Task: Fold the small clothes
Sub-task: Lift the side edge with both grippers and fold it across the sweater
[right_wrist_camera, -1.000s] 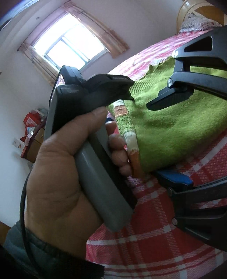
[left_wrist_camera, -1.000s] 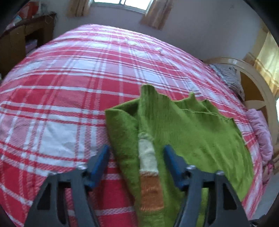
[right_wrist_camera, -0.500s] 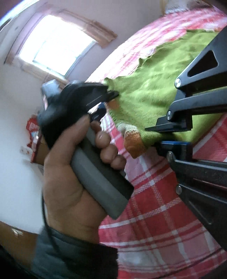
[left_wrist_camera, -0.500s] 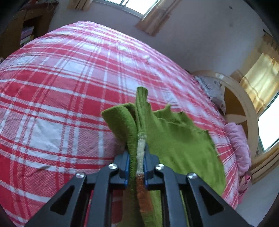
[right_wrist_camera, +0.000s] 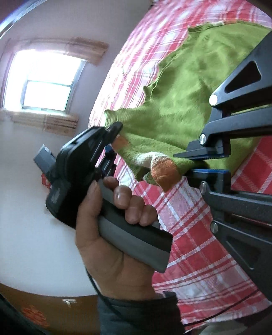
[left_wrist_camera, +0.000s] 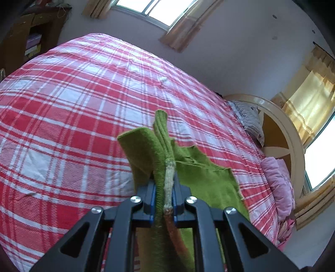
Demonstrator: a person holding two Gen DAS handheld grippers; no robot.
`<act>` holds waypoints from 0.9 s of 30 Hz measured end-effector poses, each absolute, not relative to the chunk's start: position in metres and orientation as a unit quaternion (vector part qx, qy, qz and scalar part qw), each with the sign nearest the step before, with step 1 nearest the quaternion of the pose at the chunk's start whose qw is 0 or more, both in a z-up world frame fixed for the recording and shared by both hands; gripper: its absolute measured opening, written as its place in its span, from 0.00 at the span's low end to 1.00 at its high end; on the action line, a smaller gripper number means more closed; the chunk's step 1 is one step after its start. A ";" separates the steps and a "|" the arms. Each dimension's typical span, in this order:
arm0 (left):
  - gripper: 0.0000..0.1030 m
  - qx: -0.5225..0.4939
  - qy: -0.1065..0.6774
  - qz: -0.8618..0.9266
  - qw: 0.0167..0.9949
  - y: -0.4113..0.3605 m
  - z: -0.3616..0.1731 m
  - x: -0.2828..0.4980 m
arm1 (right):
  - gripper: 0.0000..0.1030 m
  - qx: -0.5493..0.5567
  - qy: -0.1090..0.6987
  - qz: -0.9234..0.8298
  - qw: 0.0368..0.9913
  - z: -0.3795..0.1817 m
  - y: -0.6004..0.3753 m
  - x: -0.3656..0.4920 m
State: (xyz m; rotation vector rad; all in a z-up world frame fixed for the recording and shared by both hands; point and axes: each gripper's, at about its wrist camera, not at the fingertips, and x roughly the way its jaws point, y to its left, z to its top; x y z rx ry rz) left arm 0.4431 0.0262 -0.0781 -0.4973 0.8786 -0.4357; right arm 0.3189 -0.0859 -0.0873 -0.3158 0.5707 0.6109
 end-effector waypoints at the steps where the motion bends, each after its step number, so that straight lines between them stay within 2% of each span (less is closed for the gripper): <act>1: 0.11 -0.238 0.416 -0.209 0.852 0.024 -0.076 0.443 | 0.06 -0.139 0.278 0.296 0.903 -0.085 -0.092 0.321; 9: 0.11 -0.229 0.412 -0.229 0.851 -0.019 -0.057 0.448 | 0.06 -0.067 0.278 0.281 0.916 -0.072 -0.143 0.330; 27: 0.11 -0.187 0.408 -0.293 0.844 -0.130 -0.036 0.457 | 0.06 0.021 0.265 0.235 0.935 -0.062 -0.251 0.325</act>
